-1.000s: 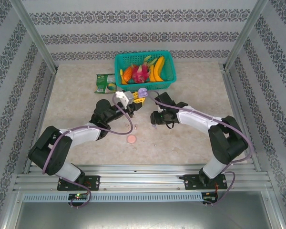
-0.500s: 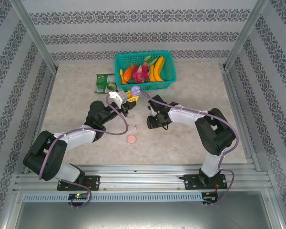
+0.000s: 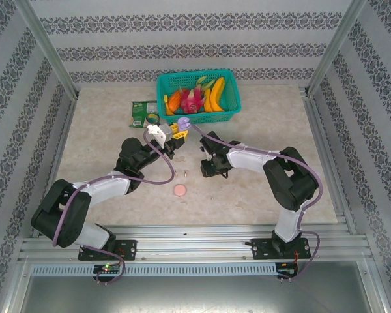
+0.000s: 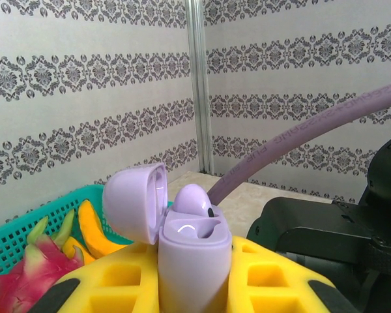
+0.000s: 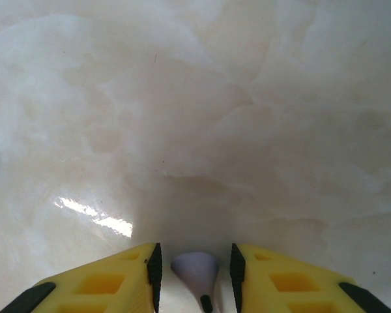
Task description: Insert the wireless bluetooth earbuds into the charging case
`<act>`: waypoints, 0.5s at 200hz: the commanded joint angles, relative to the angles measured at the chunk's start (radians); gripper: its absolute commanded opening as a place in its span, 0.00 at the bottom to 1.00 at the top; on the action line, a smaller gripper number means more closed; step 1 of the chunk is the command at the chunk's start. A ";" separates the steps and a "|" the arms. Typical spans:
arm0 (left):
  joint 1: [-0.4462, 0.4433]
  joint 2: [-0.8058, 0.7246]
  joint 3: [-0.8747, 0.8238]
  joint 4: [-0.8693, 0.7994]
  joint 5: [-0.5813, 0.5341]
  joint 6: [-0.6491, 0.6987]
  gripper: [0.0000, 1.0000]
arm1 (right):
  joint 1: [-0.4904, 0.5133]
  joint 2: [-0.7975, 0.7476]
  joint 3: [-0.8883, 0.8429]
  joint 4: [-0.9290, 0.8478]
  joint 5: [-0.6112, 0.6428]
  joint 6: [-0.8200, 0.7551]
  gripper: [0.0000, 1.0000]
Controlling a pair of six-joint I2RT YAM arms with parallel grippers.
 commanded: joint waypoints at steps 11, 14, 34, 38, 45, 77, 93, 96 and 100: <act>0.008 -0.028 0.005 0.052 0.008 -0.001 0.00 | 0.027 0.045 0.019 -0.036 0.047 -0.035 0.34; 0.008 -0.026 0.004 0.051 0.008 0.000 0.00 | 0.028 0.046 0.020 -0.037 0.050 -0.036 0.34; 0.008 -0.024 0.006 0.051 0.009 -0.002 0.00 | 0.039 0.049 0.018 -0.048 0.072 -0.042 0.33; 0.008 -0.022 0.006 0.051 0.008 -0.002 0.00 | 0.040 0.049 0.016 -0.049 0.075 -0.042 0.33; 0.008 -0.022 0.008 0.051 0.010 -0.003 0.00 | 0.042 0.048 0.012 -0.050 0.080 -0.042 0.33; 0.008 -0.017 0.011 0.052 0.010 -0.005 0.00 | 0.049 0.044 -0.005 -0.046 0.090 -0.040 0.28; 0.008 -0.014 0.012 0.052 0.010 -0.007 0.00 | 0.050 0.039 -0.011 -0.044 0.091 -0.036 0.25; 0.007 -0.014 0.013 0.052 0.010 -0.008 0.00 | 0.050 0.038 -0.013 -0.043 0.090 -0.034 0.24; 0.008 -0.013 0.012 0.052 0.010 -0.008 0.00 | 0.052 0.035 -0.012 -0.043 0.090 -0.033 0.23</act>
